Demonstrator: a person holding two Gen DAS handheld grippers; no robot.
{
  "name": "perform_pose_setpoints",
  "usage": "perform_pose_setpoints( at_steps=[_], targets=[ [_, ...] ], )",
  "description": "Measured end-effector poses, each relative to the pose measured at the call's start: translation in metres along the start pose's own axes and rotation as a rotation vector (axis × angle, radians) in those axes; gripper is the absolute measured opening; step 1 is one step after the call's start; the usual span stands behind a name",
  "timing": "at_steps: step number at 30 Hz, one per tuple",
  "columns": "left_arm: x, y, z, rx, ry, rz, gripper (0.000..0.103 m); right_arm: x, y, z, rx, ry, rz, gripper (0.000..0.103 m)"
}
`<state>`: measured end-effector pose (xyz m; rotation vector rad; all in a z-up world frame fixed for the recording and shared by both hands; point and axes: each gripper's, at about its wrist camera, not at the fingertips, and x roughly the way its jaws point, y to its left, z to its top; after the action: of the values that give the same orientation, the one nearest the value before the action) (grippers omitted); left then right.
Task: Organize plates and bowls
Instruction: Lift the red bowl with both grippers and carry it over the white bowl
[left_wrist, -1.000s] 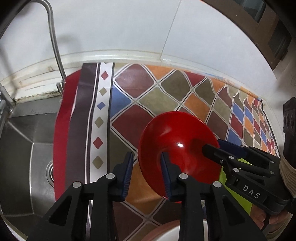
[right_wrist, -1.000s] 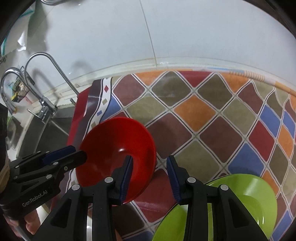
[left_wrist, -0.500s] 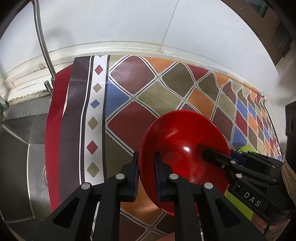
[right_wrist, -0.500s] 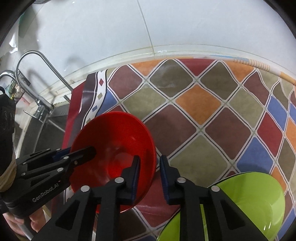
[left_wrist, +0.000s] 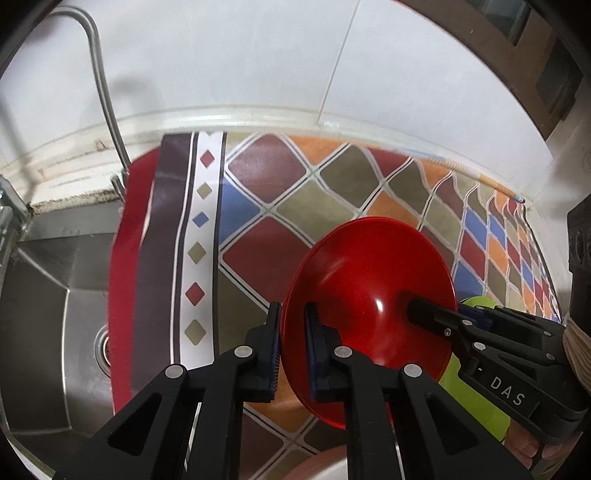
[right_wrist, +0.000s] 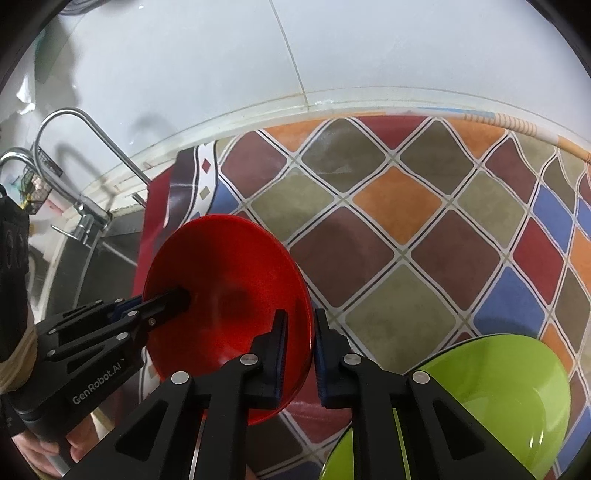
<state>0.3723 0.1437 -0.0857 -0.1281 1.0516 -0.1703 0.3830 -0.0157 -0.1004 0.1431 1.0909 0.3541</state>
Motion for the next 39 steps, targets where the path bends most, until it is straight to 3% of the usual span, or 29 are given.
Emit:
perform_pose_setpoints(
  at_steps=[11, 19, 30, 39],
  targets=[
    [-0.060, -0.013, -0.015, 0.013, -0.115, 0.034, 0.013, -0.049, 0.015, -0.009, -0.040, -0.062, 0.043, 0.015],
    [-0.095, -0.018, -0.045, 0.003, -0.163, 0.073, 0.013, -0.078, 0.026, -0.027, -0.066, -0.079, 0.092, 0.015],
    [-0.119, -0.017, -0.085, -0.043, -0.166, 0.086, 0.013, -0.095, 0.042, -0.061, -0.124, -0.062, 0.111, 0.015],
    [-0.119, -0.017, -0.110, -0.077, -0.122, 0.073, 0.013, -0.094, 0.043, -0.083, -0.133, -0.010, 0.115, 0.015]
  ],
)
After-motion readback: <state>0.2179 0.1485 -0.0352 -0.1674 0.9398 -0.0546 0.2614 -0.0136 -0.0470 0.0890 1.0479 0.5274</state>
